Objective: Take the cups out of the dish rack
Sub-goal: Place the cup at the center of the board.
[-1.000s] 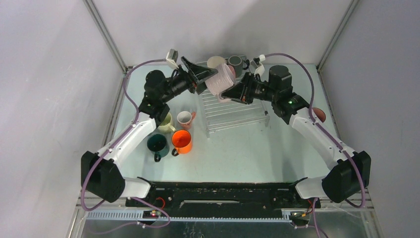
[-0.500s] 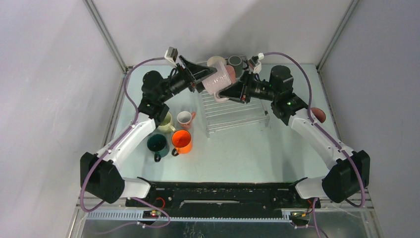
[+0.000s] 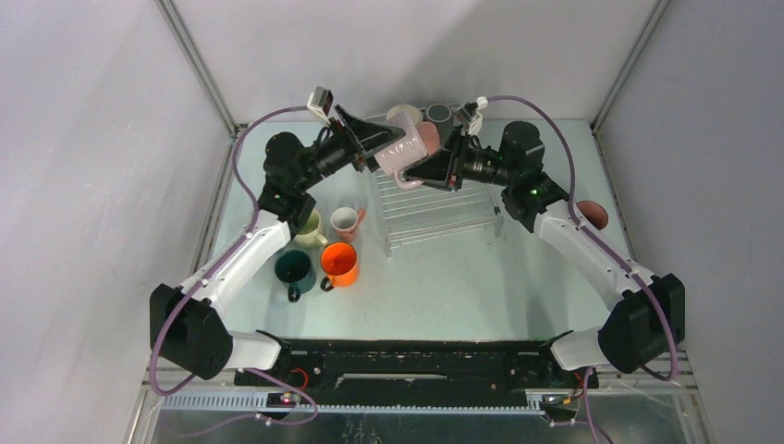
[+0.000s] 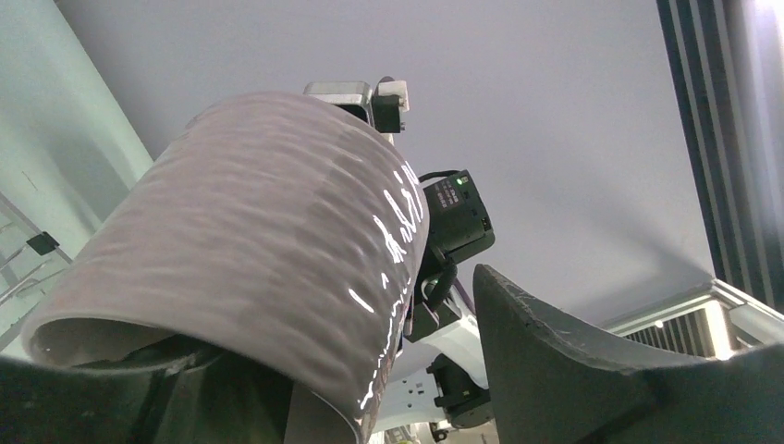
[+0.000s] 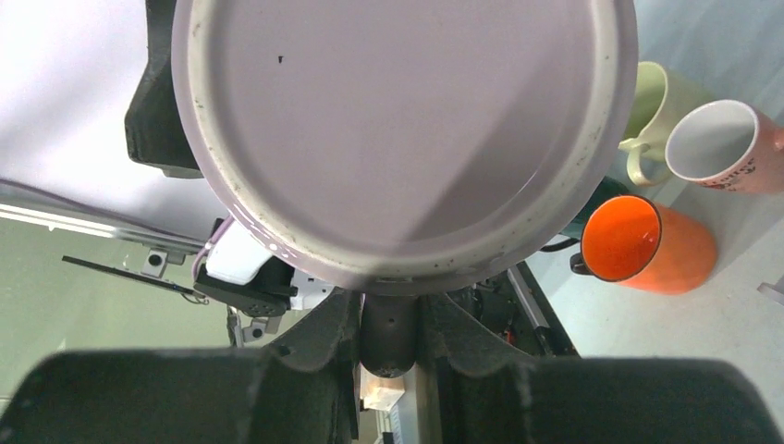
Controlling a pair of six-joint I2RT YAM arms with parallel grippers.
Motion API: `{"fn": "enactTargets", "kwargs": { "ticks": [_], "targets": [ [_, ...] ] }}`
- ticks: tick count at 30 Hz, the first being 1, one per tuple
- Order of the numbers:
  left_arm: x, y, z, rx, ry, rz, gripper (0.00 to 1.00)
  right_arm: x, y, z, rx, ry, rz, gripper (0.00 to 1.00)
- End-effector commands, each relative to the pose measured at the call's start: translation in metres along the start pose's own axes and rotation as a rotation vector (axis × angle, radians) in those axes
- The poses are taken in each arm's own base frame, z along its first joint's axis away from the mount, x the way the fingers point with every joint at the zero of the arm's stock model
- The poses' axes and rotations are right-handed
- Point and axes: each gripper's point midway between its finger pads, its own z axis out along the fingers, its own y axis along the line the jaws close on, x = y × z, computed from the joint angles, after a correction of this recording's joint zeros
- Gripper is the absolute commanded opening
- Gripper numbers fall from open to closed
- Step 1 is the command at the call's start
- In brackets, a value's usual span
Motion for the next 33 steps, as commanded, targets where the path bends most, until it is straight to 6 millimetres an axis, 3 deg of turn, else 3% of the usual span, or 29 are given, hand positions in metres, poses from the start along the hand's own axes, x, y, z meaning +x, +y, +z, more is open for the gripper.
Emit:
{"fn": "enactTargets", "kwargs": {
  "ticks": [1,8,18,23,33],
  "targets": [
    [-0.005,-0.043,-0.002,0.097,0.003,0.065,0.70,-0.008,0.047,-0.003,-0.154,-0.024,-0.138,0.00],
    [-0.004,-0.050,-0.007,0.115,-0.001,0.070,0.64,-0.011,0.044,-0.001,-0.153,-0.030,-0.125,0.00],
    [-0.016,-0.055,-0.024,0.106,-0.058,0.089,0.66,-0.016,0.037,-0.008,-0.140,-0.048,-0.119,0.00],
    [-0.015,-0.061,-0.026,0.118,-0.057,0.092,0.54,-0.012,0.032,-0.006,-0.152,-0.041,-0.100,0.00],
    [-0.012,-0.070,-0.025,0.146,-0.031,0.097,0.19,-0.007,0.031,-0.001,-0.164,-0.022,-0.092,0.00]
  ]
}}
